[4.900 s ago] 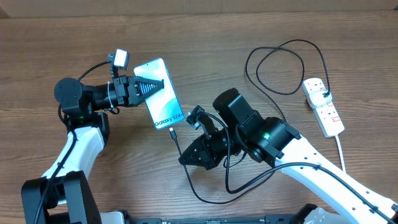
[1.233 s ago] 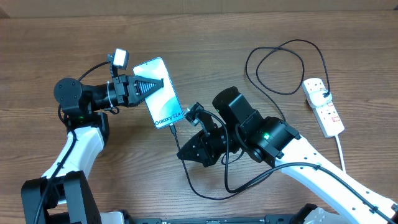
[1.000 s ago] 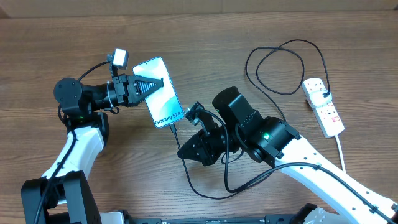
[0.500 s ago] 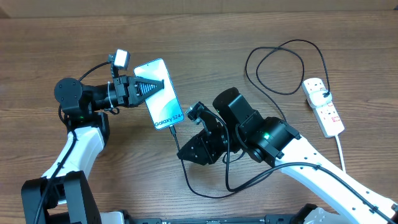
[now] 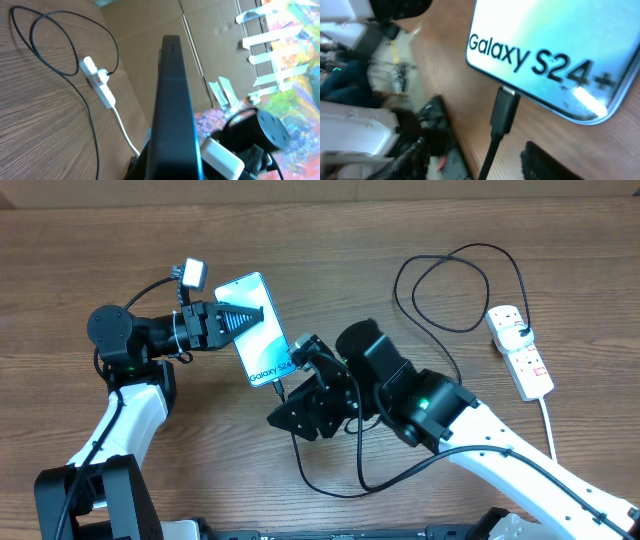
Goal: Plug charger to phone and switch on socket
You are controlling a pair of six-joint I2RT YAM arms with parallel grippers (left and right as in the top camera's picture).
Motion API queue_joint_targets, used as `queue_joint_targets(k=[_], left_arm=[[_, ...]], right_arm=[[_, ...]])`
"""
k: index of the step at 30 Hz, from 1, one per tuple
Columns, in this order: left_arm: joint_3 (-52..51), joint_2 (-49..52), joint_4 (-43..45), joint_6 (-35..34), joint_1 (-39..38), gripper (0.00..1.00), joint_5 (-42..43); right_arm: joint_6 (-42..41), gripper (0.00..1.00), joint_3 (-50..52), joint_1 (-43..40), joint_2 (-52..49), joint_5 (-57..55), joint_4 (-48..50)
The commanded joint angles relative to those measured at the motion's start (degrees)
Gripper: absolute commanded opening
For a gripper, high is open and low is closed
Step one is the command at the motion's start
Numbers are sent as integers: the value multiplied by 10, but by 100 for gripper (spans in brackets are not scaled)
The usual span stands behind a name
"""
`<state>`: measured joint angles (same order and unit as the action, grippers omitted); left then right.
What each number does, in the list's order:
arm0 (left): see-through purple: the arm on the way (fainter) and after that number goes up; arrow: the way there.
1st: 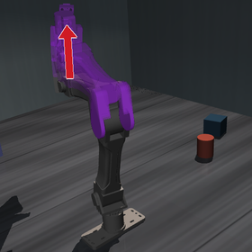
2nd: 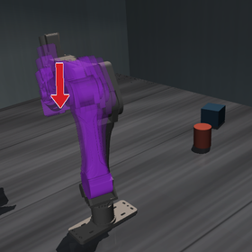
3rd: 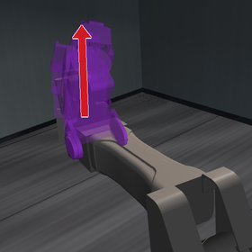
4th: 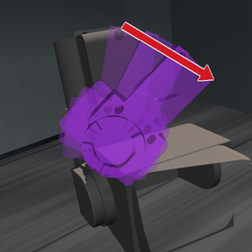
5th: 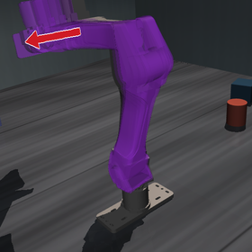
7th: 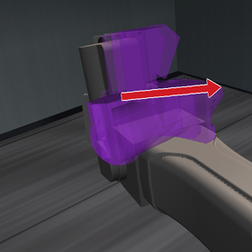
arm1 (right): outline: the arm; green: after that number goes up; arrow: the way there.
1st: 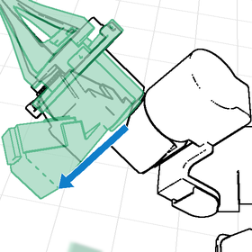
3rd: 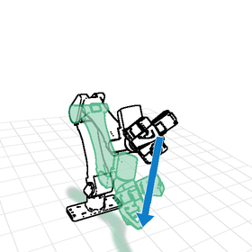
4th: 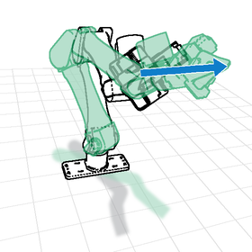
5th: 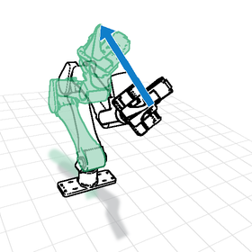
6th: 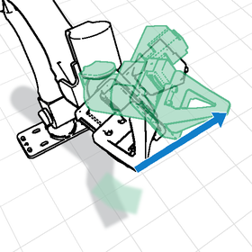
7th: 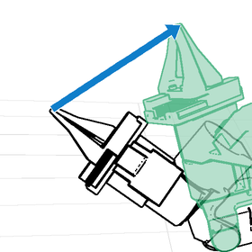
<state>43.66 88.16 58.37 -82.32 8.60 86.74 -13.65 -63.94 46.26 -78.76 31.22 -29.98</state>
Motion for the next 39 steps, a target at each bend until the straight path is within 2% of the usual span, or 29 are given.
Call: queue_joint_targets(k=[1,7,10,15,16,22,28,33,35,39], left_arm=[[11,-5,1,6,-2,4,-18],[11,-5,1,-2,-2,4,-18],[11,-5,2,-2,-2,4,-18],[11,-5,2,1,-3,4,-10],[11,-5,2,2,-4,4,-8],[11,-5,2,5,-21,4,15],[11,-5,2,7,-30,4,19],[11,-5,2,16,-42,4,21],[11,-5,2,15,-41,4,25],[11,-5,2,19,-41,4,31]], right_arm=[[0,55,1,33,3,-133,16],[-18,41,1,63,3,-234,31],[-29,33,1,63,3,-243,34],[-29,6,1,63,3,-243,77],[-29,4,1,63,3,-243,94],[-28,4,1,62,2,-252,172],[-28,4,1,63,2,-242,184],[-26,4,1,62,2,-241,233],[-28,4,1,63,2,-234,219],[-35,6,1,63,2,-221,133]])
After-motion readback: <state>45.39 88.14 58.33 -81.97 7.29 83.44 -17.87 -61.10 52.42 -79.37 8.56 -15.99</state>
